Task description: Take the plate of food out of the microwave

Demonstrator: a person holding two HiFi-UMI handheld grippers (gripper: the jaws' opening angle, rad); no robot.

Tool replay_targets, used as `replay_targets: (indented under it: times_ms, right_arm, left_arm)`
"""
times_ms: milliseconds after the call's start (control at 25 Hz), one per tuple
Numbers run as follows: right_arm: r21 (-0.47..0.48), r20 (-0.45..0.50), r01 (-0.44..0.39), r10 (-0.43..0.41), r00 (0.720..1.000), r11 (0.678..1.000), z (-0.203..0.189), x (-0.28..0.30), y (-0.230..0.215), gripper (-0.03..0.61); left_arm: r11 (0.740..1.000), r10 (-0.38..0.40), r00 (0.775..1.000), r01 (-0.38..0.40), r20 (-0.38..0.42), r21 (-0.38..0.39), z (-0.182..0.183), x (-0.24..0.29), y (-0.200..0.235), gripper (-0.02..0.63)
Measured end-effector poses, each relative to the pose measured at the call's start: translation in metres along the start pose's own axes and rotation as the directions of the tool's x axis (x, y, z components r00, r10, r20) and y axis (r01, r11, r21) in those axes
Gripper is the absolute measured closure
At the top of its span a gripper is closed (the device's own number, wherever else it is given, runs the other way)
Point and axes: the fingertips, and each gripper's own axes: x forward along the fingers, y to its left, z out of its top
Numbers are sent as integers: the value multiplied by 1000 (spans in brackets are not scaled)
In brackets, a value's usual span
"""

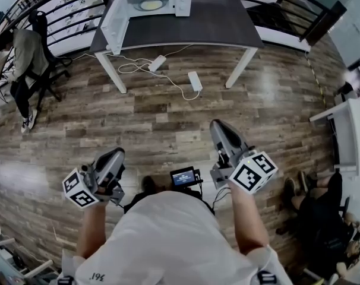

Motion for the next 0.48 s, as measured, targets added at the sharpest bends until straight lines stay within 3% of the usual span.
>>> replay_targets:
  times_ms: [480]
  right_arm:
    - [-6, -38, 10, -10, 999, 1000, 8, 9, -45, 589]
  left_arm:
    - [999, 43, 999, -42, 18, -27, -14, 34, 16, 606]
